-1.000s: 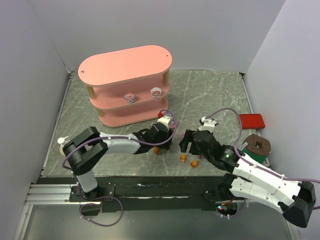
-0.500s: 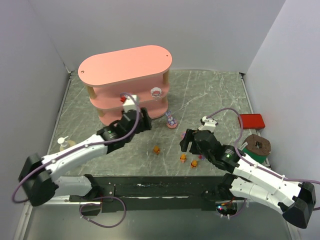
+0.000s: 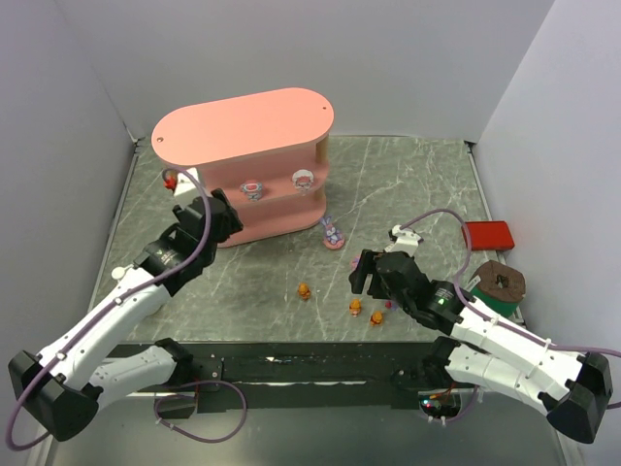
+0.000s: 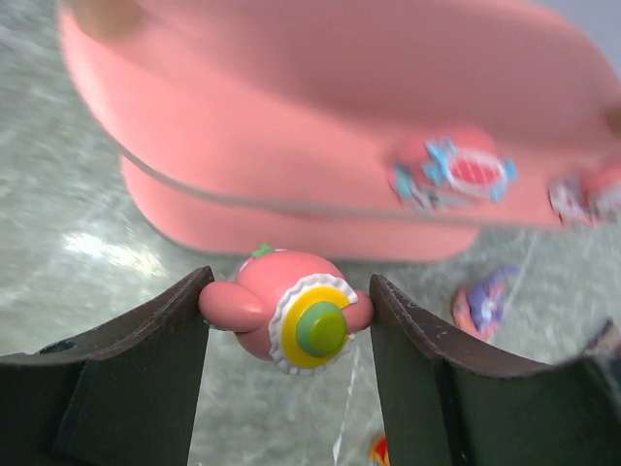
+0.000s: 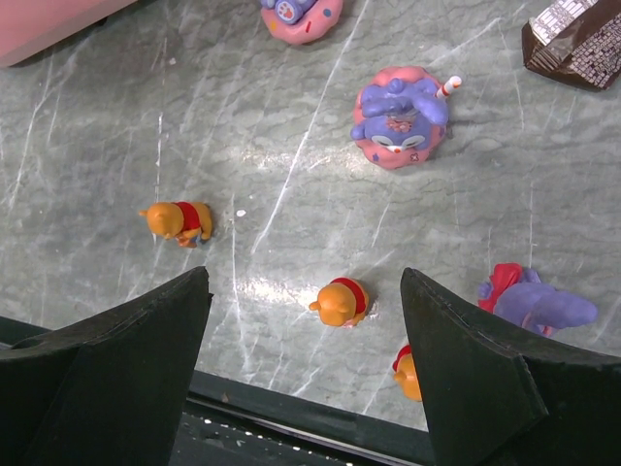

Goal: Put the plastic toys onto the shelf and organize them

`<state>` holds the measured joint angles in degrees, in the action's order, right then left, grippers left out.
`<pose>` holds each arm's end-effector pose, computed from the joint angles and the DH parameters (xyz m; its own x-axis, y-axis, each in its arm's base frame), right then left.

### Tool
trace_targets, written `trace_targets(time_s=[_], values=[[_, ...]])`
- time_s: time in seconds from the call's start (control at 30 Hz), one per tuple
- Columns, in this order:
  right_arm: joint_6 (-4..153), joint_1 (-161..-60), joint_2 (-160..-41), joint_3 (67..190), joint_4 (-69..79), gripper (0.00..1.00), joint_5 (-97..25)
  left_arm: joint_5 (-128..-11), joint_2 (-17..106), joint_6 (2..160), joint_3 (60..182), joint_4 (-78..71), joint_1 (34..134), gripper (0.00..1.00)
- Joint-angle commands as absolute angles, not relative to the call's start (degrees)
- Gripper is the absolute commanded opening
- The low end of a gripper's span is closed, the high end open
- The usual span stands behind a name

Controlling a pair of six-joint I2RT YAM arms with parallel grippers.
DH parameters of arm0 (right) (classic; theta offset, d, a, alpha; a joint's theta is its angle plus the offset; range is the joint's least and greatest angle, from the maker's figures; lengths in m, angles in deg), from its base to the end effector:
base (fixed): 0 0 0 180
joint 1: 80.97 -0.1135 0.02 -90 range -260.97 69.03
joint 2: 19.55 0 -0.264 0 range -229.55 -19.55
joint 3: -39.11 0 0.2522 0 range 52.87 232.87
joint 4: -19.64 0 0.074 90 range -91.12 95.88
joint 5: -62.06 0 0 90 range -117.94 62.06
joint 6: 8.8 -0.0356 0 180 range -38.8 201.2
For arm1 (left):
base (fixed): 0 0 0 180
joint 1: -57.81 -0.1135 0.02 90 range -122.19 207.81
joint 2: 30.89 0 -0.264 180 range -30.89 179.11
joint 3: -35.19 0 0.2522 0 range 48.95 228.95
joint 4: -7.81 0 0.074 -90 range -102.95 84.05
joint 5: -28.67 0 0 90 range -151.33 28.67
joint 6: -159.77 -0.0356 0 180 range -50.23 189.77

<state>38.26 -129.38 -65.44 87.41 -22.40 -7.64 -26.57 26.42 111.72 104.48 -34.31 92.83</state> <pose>0.1227 0.1196 0.2452 -0.6670 0.2110 -0.7146 -0.0952 0.9270 0.3627 0.1864 -0.1058 0.3362 -0.3511 -0.4246 -0.8345 -0.2246 0.9034 -0.3652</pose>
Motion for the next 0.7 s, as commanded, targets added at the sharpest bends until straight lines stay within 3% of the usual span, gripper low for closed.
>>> trace_targets(time_s=[0.0, 0.3, 0.67], values=[[38.49, -128.87, -64.81, 88.03, -21.28, 0.86, -6.4, -27.05, 27.11, 109.32, 107.4, -34.26, 87.96, 0.08], [39.19, -128.43, -64.81, 88.55, -21.98, 0.86, -6.4, -34.6, 30.98, 107.56, 109.25, -31.0, 78.73, 0.11], [40.16, -127.99, -65.08, 89.17, -21.9, 0.86, -6.75, -37.86, 33.35, 107.12, 110.39, -28.46, 75.74, 0.17]])
